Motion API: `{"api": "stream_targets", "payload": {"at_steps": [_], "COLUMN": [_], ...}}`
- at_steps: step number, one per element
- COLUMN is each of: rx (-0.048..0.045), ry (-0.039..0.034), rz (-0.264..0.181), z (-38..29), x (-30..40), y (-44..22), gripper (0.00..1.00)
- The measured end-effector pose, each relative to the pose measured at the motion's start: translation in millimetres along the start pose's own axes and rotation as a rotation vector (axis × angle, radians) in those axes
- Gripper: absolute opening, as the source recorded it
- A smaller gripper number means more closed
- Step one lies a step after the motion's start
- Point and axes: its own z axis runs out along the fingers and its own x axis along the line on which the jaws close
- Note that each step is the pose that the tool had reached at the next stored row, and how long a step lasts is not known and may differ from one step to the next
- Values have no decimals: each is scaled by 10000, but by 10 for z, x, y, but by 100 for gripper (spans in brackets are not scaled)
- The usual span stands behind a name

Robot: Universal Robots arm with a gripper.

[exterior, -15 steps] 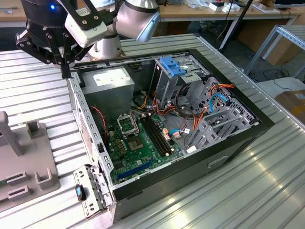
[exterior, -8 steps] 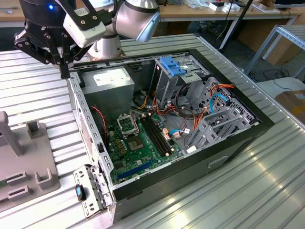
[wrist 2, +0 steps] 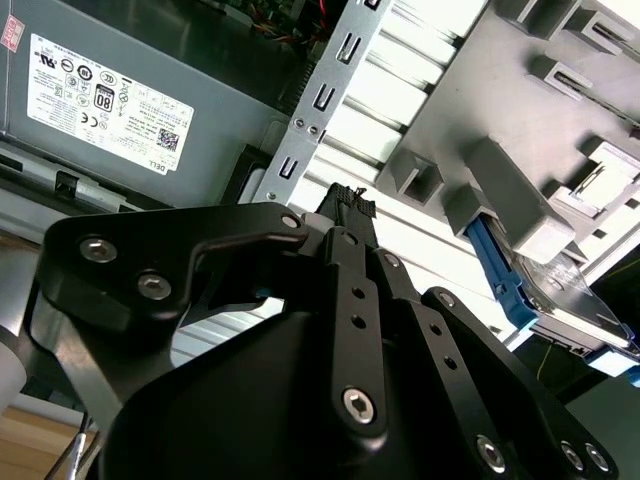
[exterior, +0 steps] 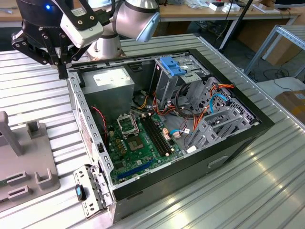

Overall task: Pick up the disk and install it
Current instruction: 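Reach for the disk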

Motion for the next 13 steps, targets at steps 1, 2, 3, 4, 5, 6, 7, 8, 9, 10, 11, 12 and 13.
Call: {"api": "stream_targets", "payload": {"at_steps": [1, 2, 3, 4, 5, 6, 7, 8, 9, 10, 11, 12, 13], "rx": [0, 0, 0, 0, 1, 0, 0, 0, 0, 0, 0, 0, 0], "ry": [0, 0, -1, 0, 0, 0, 0, 0, -1, -1, 0, -1, 0], "rz": [0, 1, 1, 0, 0, -1, 0, 0, 1, 0, 0, 0, -1], "z": [0, 0, 0, -1, -1, -2, -2, -3, -3, -4, -4, -5, -7], "x": [0, 4, 15, 26, 37, 56, 88, 105, 126, 146, 169, 205, 256], "y": [0, 0, -2, -2, -3, -4, -7, -8, -10, -11, -13, -16, -19], "gripper": [11, 11, 11, 11, 11, 11, 11, 11, 11, 11, 11, 11, 11]}}
